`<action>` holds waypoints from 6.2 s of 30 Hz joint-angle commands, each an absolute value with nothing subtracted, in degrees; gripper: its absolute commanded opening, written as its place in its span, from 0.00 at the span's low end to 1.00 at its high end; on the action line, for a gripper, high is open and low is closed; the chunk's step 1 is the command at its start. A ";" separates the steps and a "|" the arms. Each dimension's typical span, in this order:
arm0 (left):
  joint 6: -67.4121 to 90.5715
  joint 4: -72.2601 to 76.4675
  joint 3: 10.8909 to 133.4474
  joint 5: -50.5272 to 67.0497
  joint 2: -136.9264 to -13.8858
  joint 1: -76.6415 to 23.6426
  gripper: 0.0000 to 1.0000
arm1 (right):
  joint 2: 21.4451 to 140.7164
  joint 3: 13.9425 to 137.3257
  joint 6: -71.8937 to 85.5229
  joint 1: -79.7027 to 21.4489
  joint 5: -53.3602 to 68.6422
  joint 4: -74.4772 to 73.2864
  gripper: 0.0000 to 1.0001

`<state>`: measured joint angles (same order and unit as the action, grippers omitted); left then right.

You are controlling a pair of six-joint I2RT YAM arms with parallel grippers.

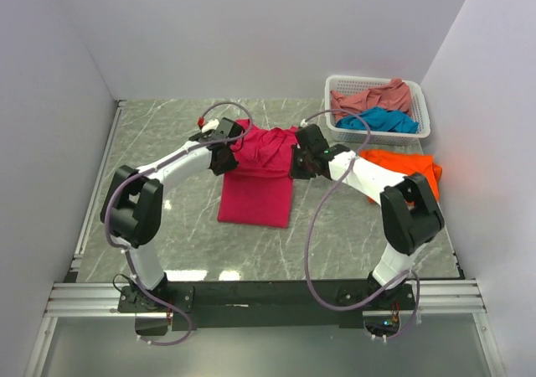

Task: Fold and stack the t-shirts
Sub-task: Fold the tshirt, then neatly place the folded tshirt to the corner

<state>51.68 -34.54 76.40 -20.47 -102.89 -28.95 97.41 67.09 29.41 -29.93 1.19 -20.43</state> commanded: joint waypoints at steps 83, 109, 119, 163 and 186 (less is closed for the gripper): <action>54.05 -15.29 33.14 2.11 -79.29 -26.19 0.01 | 87.28 38.15 43.50 -41.22 15.03 -0.44 0.05; 54.76 -35.16 59.75 -17.30 -66.23 -30.06 0.01 | 66.16 48.33 32.09 -28.76 20.29 -21.18 0.00; 48.97 -28.75 79.00 -16.09 -88.13 -22.68 0.01 | 85.57 63.97 31.46 -18.64 23.64 -20.57 0.00; 45.09 -23.99 68.03 -9.14 -92.37 -18.37 0.99 | 128.93 102.66 31.82 -28.20 2.90 -33.49 0.77; 43.51 -20.57 60.91 -2.02 -84.55 -10.81 0.99 | 102.67 74.27 27.87 -21.54 32.16 -3.06 0.00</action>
<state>44.51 -22.79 61.14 -4.12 -86.32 -11.40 108.36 75.90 32.16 -24.49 26.74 -6.81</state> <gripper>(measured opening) 0.995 0.029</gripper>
